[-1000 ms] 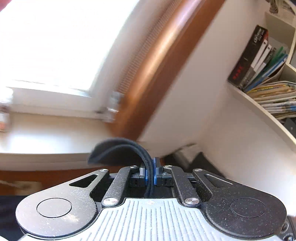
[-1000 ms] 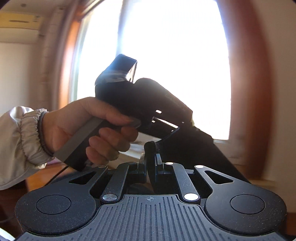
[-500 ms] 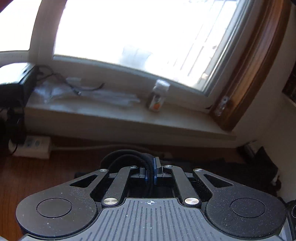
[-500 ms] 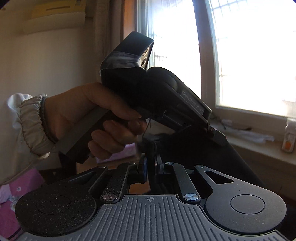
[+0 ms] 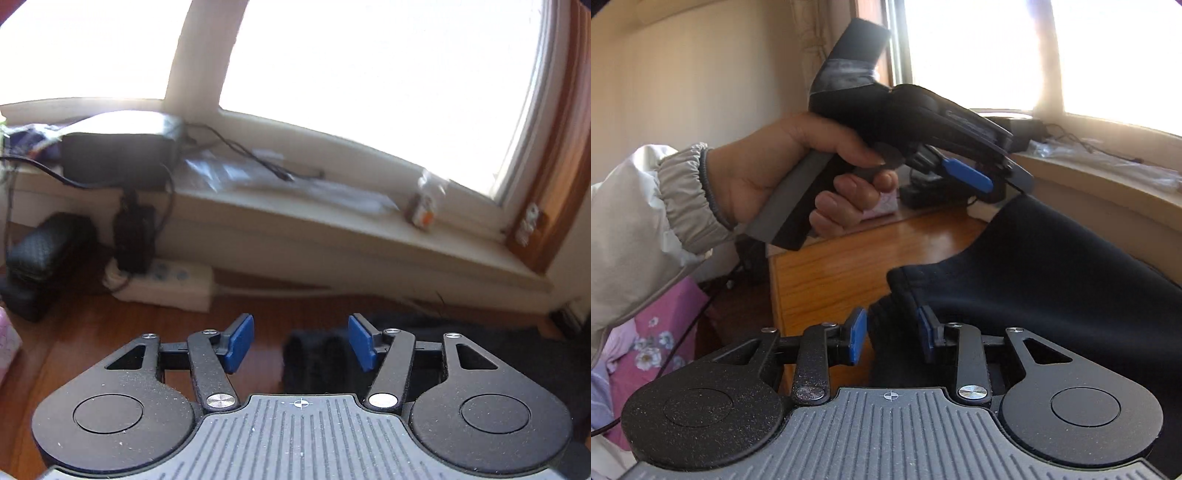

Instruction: Fold clothes

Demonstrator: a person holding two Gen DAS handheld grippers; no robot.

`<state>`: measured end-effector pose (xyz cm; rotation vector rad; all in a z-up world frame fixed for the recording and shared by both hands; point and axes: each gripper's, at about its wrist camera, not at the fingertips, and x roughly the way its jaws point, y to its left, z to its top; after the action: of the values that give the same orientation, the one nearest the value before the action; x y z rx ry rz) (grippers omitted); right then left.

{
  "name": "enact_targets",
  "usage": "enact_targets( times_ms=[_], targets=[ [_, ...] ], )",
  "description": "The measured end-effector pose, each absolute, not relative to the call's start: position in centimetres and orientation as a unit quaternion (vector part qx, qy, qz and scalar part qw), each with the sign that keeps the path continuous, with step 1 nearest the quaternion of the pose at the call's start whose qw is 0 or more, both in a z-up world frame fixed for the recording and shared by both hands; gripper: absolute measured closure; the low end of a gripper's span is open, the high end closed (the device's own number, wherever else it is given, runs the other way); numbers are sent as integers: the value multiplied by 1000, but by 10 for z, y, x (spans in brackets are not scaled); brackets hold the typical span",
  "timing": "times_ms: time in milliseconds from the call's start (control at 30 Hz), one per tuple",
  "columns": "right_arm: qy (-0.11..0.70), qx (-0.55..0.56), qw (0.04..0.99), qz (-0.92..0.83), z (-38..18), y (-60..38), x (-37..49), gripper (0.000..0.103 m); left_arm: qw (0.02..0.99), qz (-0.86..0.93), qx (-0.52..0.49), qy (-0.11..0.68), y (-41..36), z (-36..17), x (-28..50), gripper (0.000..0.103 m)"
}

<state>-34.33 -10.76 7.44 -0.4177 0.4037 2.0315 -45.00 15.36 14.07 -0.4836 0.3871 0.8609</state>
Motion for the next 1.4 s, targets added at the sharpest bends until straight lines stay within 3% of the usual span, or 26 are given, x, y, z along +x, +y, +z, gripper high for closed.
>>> enact_targets(
  times_ms=[100, 267, 333, 400, 467, 567, 600, 667, 700, 967, 1167, 1400],
  targets=[
    [165, -157, 509, 830, 76, -118, -332, 71, 870, 391, -241, 179, 154, 139, -447, 37],
    [161, -164, 560, 796, 71, -118, -306, 71, 881, 338, -266, 196, 153, 123, -431, 39],
    [169, -166, 568, 788, 68, -117, -300, 70, 885, 334, -257, 199, 151, 119, -425, 49],
    [177, -169, 575, 781, 64, -117, -293, 70, 886, 345, -234, 204, 148, 116, -420, 69],
    [186, -171, 583, 773, 60, -117, -287, 70, 893, 354, -199, 195, 140, 120, -417, 82],
    [198, -174, 594, 760, 54, -116, -277, 70, 920, 330, -149, 151, 120, 140, -420, 85],
    [202, -175, 597, 756, 52, -116, -274, 70, 918, 339, -144, 149, 115, 147, -420, 82],
    [210, -177, 605, 748, 48, -116, -267, 69, 900, 380, -134, 164, 115, 149, -420, 59],
    [214, -178, 608, 743, 46, -116, -264, 69, 888, 404, -129, 175, 116, 149, -420, 41],
    [210, -175, 602, 750, 53, -125, -261, 69, 860, 431, -180, 206, 129, 129, -426, 38],
    [197, -190, 582, 765, 56, -133, -268, 70, 858, 411, -141, 274, 119, 104, -417, 38],
    [173, -203, 537, 801, 59, -129, -307, 70, 856, 419, -173, 250, 121, 102, -441, 37]
  ],
)
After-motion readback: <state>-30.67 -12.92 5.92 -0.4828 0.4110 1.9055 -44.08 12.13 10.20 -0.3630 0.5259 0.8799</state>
